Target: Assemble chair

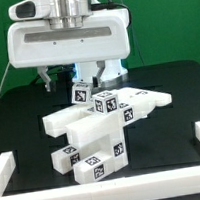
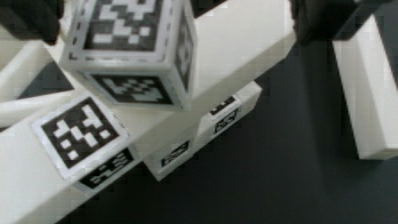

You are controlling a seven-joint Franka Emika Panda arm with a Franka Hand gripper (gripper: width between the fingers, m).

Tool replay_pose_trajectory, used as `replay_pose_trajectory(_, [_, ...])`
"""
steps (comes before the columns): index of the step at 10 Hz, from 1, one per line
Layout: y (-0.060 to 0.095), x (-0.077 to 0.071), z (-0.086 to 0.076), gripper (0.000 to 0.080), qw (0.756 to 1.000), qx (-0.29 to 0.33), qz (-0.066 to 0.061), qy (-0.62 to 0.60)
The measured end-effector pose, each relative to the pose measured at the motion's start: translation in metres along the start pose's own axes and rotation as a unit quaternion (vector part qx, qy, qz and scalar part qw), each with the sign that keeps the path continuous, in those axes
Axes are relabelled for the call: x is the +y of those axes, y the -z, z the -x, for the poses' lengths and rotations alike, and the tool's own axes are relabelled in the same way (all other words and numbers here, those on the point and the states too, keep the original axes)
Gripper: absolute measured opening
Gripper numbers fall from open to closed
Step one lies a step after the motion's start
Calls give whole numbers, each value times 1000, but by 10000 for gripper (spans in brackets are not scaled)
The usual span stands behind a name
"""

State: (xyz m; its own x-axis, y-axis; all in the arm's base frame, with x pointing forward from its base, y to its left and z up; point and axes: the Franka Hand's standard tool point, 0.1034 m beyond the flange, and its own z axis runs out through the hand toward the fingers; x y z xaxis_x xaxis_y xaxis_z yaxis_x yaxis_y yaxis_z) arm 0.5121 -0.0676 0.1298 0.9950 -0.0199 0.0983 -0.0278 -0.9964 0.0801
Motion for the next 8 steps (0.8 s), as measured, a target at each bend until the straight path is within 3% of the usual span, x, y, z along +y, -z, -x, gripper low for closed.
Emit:
replay_pose_trajectory(1, [0, 0, 0, 649, 1000, 0, 0, 0])
replay_pose_trajectory(3, [0, 0, 0, 389, 1000, 0, 0, 0])
replay_pose_trajectory(4, [0, 0, 0, 389, 1000, 0, 0, 0])
replay_pose_trajectory(5, [0, 0, 0, 273, 1000, 0, 0, 0])
replay_pose_trajectory(8, [0, 0, 0, 274, 1000, 0, 0, 0])
